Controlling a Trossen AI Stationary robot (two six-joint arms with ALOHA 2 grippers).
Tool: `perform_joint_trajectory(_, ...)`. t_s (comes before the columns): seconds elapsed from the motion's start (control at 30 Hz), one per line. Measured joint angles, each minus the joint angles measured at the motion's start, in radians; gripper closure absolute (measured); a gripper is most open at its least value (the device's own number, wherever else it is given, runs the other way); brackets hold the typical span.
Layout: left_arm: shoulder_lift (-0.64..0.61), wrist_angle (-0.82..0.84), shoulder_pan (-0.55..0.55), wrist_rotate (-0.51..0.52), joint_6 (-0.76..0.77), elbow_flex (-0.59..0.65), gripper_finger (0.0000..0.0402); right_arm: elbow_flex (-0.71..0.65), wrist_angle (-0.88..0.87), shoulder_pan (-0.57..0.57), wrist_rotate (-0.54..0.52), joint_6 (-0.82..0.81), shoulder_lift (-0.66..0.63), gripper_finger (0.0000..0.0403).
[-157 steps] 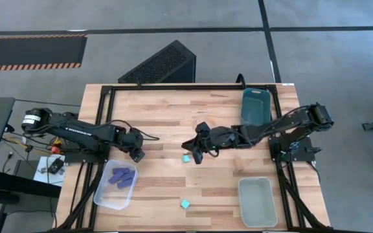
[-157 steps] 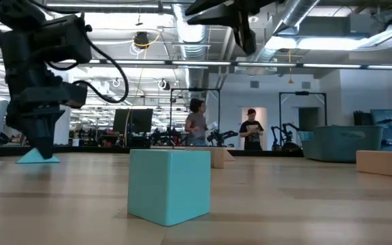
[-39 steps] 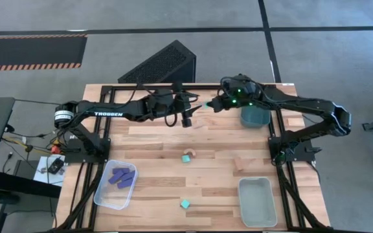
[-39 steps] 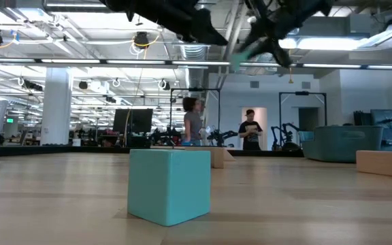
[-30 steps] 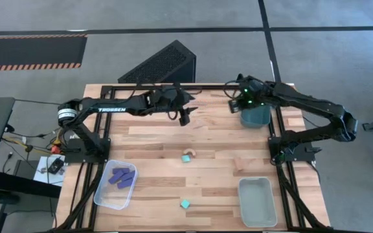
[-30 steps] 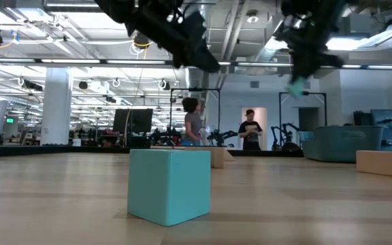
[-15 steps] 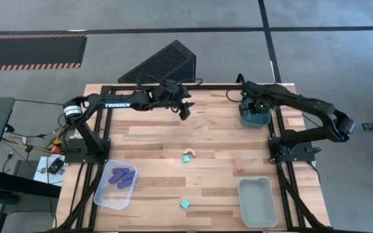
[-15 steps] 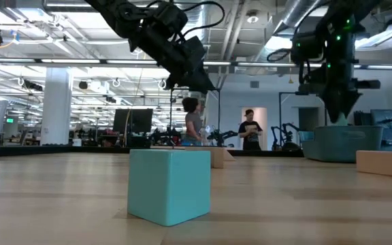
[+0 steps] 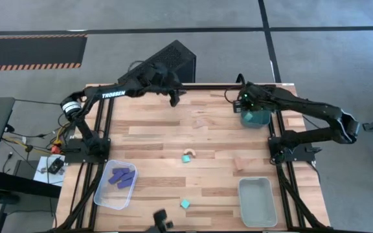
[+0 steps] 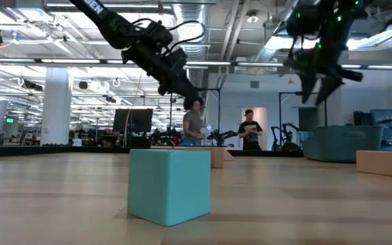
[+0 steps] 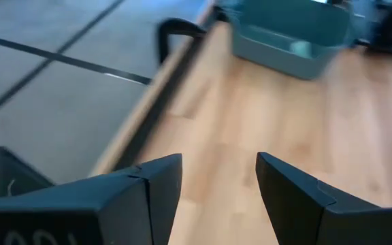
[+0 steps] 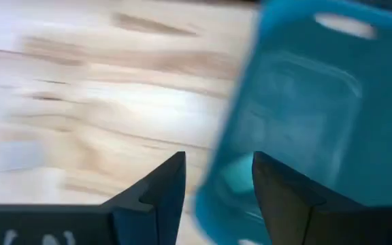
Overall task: Sort & place blocks by color
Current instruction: Put the bottom blue block into the blue bin
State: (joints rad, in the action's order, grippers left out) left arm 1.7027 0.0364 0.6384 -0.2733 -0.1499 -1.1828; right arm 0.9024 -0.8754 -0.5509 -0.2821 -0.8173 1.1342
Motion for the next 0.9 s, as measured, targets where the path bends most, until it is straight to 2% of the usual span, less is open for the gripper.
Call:
perform_joint_trajectory(0.07, 0.0, -0.029, 0.044, -0.001, -0.01, 0.0, 0.0223, 0.013, 0.051, 0.049, 0.038, 0.015, -0.017, 0.0227)
perform_joint_trajectory(0.17, 0.0, -0.086, 0.097, -0.017, 0.013, 0.0, 0.0223, 0.011, 0.13, 0.139, 0.203, 0.046, -0.015, 0.025)
perform_joint_trajectory(0.23, 0.0, -0.122, 0.126, -0.079, 0.054, 0.0, 0.0223, 0.01, 0.116, 0.201, 0.286, 0.063, 0.014, 0.0268)
perform_joint_trajectory(0.3, 0.0, -0.154, 0.15, -0.155, 0.099, 0.0, 0.0223, 0.01, 0.075, 0.261, 0.322, 0.062, 0.064, 0.0287)
perform_joint_trajectory(0.37, -0.001, -0.175, 0.165, -0.202, 0.149, 0.0, 0.0223, 0.008, -0.003, 0.29, 0.325, 0.054, 0.116, 0.0304)
perform_joint_trajectory(0.47, -0.001, -0.176, 0.169, -0.215, 0.188, 0.0, 0.0223, 0.008, -0.104, 0.297, 0.322, 0.042, 0.197, 0.0326)
perform_joint_trajectory(0.63, -0.001, -0.13, 0.153, -0.258, 0.182, 0.0, 0.0223, 0.008, -0.187, 0.236, 0.257, 0.066, 0.275, 0.0346)
perform_joint_trajectory(0.73, -0.001, -0.103, 0.138, -0.301, 0.178, 0.0, 0.0223, 0.007, -0.194, 0.186, 0.178, 0.072, 0.275, 0.0349)
perform_joint_trajectory(0.9, -0.013, -0.05, 0.117, -0.319, 0.197, 0.001, 0.0223, 0.008, -0.174, 0.131, 0.052, 0.113, 0.192, 0.0349)
